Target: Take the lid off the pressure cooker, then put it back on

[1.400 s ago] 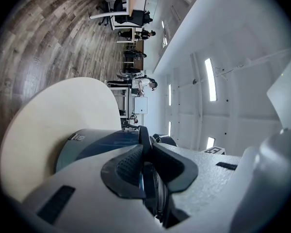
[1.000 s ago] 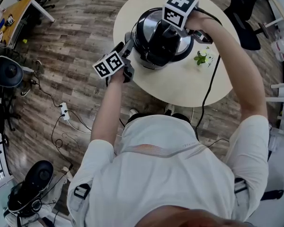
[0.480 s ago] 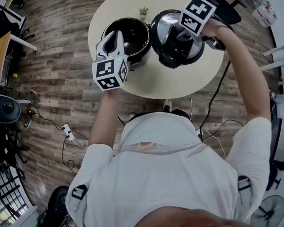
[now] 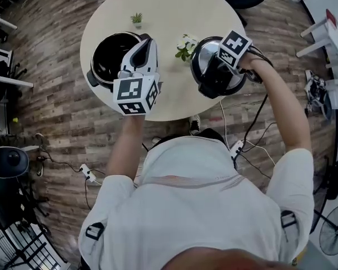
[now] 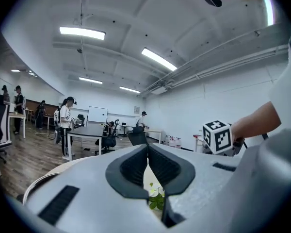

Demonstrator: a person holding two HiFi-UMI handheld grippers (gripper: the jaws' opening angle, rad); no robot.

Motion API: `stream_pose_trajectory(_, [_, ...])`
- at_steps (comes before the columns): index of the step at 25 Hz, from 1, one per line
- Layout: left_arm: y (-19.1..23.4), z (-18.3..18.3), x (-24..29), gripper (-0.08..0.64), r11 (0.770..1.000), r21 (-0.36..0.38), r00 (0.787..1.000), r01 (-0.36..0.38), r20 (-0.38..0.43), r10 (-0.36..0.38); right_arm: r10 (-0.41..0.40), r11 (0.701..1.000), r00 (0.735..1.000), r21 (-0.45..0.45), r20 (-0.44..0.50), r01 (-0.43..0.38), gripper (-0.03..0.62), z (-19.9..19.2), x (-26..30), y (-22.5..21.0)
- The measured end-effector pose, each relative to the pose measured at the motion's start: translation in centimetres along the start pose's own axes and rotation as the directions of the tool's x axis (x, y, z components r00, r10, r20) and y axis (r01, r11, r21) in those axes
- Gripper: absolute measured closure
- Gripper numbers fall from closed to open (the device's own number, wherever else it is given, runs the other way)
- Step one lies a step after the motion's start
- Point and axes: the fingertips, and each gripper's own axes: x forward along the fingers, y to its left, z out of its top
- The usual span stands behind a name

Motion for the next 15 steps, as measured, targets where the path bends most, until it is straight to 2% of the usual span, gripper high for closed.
stream_pose_trajectory(6, [-1.9, -1.4, 1.1, 0.549, 1.000, -0.006, 0.999, 0.013, -0.040, -0.014, 0.013, 0.998, 0.998, 0.062, -0.064, -0.009, 0.299, -4.3, 8.3, -2.5])
stream_pose_trajectory(10, [-1.9, -2.6, 1.2, 0.549, 1.000, -0.009, 0.997, -0.003, -0.076, 0.002, 0.016, 0.996, 0.997, 0.090, -0.072, -0.009, 0.301, -4.6, 12.9, -3.7])
stream_pose_trajectory(15, [-1.6, -3.3, 1.1, 0.549, 1.000, -0.005, 0.997, -0.011, -0.081, 0.010, 0.021, 0.993, 0.997, 0.122, -0.071, -0.012, 0.301, -3.9, 15.9, -4.1])
